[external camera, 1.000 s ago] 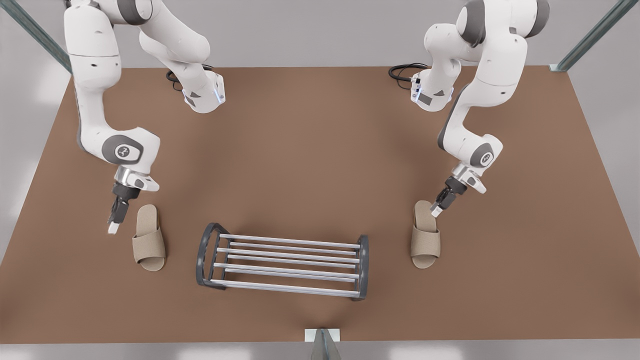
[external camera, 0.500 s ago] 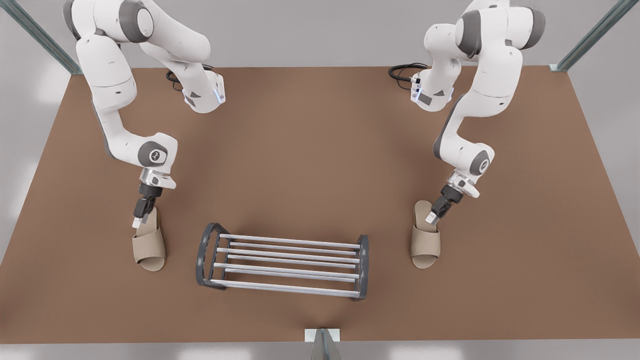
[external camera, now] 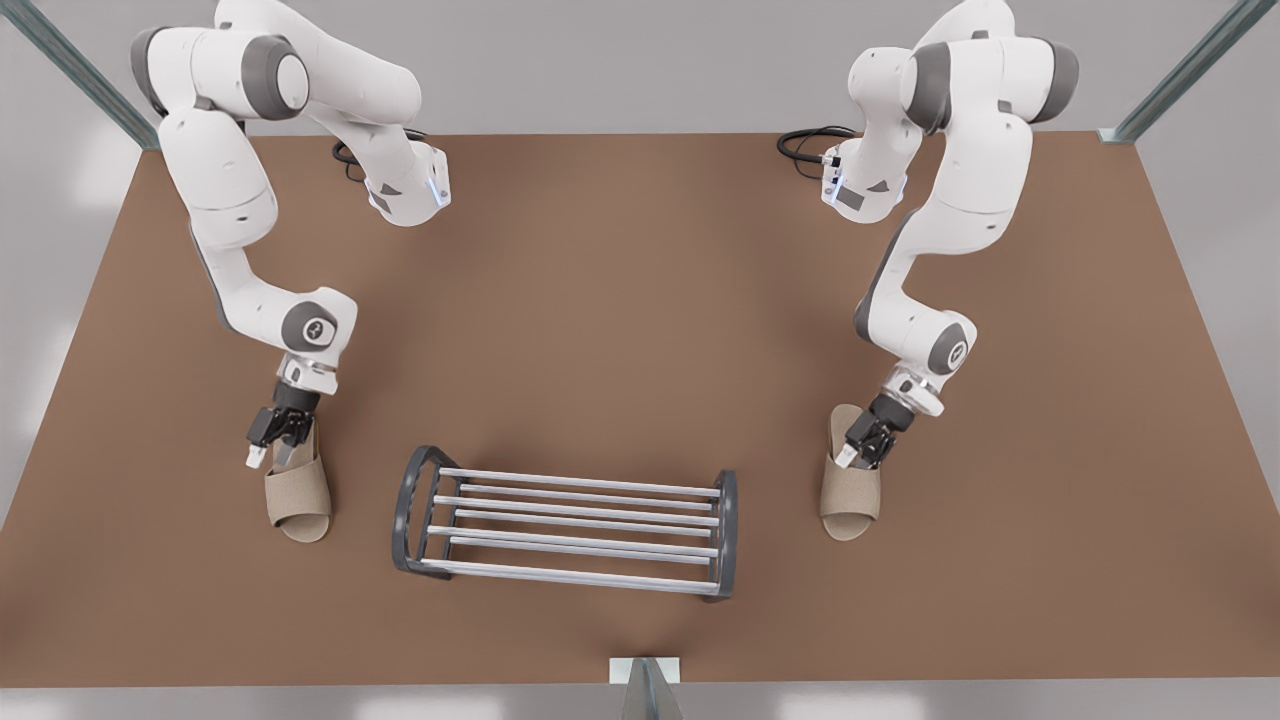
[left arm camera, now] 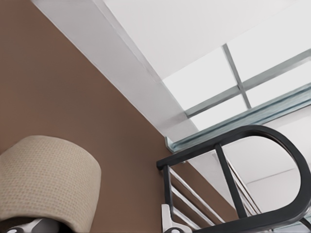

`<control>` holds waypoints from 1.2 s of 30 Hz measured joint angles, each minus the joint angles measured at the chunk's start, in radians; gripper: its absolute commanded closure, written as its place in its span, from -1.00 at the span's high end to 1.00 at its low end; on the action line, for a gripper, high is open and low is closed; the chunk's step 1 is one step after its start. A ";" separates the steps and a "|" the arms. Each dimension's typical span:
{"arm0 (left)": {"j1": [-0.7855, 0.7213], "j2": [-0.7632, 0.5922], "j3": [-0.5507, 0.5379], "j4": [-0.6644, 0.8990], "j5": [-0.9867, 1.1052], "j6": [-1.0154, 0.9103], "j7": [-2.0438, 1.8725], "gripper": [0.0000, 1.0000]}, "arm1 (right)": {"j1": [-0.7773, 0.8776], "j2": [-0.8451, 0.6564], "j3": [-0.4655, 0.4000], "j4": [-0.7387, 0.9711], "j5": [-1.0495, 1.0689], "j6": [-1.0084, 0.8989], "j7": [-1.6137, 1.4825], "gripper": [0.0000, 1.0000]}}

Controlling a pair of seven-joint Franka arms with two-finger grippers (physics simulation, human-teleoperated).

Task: Place the right shoe on the shoe rack with the right arm, and place the left shoe on the shoe rack with the left arm

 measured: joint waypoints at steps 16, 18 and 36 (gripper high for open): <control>0.000 0.044 -0.005 0.045 -0.002 -0.001 0.073 0.44 | 0.001 0.044 -0.001 0.060 0.000 -0.009 0.136 1.00; 0.000 0.049 -0.005 0.053 -0.002 -0.001 0.078 0.38 | 0.000 0.047 -0.001 0.064 0.000 -0.008 0.147 1.00; 0.000 0.106 -0.011 0.105 -0.002 -0.003 0.108 -0.22 | 0.000 0.079 -0.008 0.124 0.000 -0.012 0.235 1.00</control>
